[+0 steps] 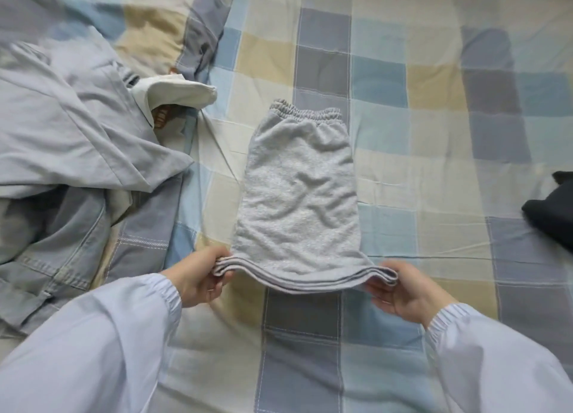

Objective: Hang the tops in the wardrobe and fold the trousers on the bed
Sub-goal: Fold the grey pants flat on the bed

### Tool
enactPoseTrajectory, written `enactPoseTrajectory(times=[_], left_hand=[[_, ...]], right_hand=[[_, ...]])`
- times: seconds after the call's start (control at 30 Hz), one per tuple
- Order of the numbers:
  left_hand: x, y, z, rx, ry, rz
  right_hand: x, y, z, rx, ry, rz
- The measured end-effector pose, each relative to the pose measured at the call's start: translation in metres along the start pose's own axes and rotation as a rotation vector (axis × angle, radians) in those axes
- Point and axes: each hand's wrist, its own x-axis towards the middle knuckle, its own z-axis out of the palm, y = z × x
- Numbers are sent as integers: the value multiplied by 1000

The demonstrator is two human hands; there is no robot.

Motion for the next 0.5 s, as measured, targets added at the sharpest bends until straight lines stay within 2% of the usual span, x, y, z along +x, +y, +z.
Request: enactPoseTrajectory(times=[0.1,0.13,0.2,0.27,0.33,0.37,0.43,0.5], left_hand=[[15,35,17,-234,-32,134],[23,41,22,-233,-74,179],[39,44,32,-47,-107,260],[57,33,42,164,-6,406],[73,18,44,412,184,658],[77,10,43,619,292,792],[86,-6,40,1111,485,1058],[96,-14,37,1467,491,1145]], right_hand=[[24,-35,7,230,0,-149],[34,-40,11,272,-11,-207],[57,-36,21,195,16,-334],[75,-19,31,-61,166,-561],[79,0,40,-428,438,-884],[78,8,46,-621,547,-1046],[81,26,56,-969,608,-1270],[93,42,61,-1279,588,-1276]])
